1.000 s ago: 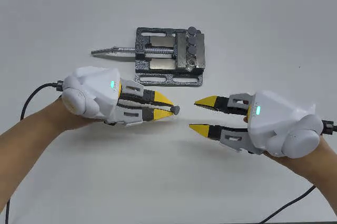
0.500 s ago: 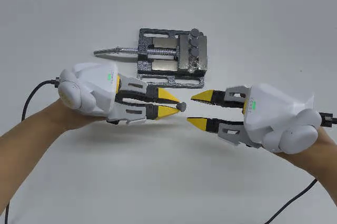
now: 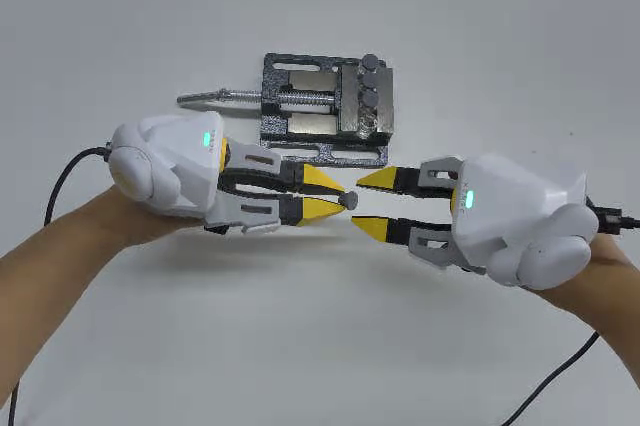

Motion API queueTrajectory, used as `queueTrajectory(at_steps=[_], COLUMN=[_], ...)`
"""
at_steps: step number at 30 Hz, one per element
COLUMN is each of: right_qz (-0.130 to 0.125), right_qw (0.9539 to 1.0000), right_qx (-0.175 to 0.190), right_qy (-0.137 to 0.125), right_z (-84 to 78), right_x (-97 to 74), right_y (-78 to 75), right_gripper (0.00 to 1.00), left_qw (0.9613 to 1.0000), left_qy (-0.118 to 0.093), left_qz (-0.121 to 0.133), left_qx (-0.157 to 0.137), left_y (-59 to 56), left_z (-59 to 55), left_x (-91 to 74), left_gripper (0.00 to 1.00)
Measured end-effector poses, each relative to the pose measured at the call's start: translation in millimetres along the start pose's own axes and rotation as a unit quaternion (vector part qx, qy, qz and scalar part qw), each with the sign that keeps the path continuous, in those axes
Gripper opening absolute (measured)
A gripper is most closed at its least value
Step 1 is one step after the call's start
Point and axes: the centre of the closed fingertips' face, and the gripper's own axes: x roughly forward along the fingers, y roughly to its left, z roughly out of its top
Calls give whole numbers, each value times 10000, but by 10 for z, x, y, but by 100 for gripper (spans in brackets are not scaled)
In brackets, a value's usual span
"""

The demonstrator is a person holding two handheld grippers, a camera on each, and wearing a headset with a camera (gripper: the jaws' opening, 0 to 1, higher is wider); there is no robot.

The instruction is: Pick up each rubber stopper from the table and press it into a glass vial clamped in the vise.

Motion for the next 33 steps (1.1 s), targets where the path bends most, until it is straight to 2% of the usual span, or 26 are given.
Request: queueTrajectory(at_steps=[7, 18, 33], right_qz=[23, 80, 26], right_qw=[9999, 9998, 9997], right_qx=[-145, -167, -250], right_qy=[-1, 30, 18], right_z=[24, 4, 1], right_x=[16, 20, 33], right_y=[-9, -16, -45], right_gripper=[15, 14, 12], left_qw=[10000, 10000, 10000], left_qy=[20, -13, -9], left_qz=[-2, -19, -34], left_qx=[-11, -38, -74], left_y=[-5, 15, 38], left_z=[12, 14, 16], left_x=[-7, -4, -1], left_gripper=[3, 3, 3])
